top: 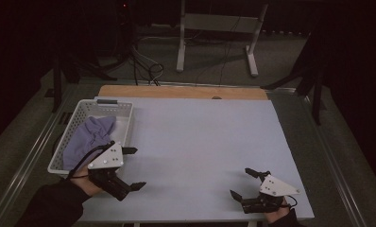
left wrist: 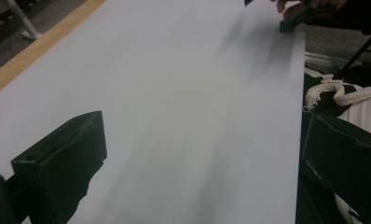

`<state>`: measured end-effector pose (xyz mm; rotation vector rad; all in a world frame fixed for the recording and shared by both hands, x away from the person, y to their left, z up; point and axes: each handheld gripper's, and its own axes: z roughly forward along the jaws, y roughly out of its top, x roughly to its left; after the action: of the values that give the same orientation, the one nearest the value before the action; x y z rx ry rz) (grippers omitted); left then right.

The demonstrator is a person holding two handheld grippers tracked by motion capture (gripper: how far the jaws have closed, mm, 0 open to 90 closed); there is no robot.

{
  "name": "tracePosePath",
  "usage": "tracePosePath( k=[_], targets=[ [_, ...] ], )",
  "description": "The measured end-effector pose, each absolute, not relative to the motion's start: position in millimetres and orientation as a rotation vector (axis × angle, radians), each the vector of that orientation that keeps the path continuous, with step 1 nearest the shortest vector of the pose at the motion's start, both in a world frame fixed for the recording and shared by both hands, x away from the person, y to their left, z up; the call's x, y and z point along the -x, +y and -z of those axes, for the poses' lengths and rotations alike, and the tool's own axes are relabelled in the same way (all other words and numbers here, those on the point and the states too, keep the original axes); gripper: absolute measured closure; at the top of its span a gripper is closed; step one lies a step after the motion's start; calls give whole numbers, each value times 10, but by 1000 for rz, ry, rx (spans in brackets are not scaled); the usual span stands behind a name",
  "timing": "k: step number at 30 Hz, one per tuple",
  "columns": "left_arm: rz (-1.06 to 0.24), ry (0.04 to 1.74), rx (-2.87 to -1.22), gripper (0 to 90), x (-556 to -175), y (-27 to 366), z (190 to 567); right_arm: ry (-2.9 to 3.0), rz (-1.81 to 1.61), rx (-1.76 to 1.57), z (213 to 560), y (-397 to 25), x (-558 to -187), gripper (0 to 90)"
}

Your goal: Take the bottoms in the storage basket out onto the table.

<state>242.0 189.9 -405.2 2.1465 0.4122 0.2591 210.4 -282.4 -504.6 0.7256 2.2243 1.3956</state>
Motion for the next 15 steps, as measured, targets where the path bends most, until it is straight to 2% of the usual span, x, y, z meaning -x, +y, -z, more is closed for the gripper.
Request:
tracePosePath(
  k=[15],
  targets=[
    [-342, 536, -2113, 3, -2604, 2226, 3981, 2193, -1391, -747, 5033, -2852, -2105, 89]
  ],
)
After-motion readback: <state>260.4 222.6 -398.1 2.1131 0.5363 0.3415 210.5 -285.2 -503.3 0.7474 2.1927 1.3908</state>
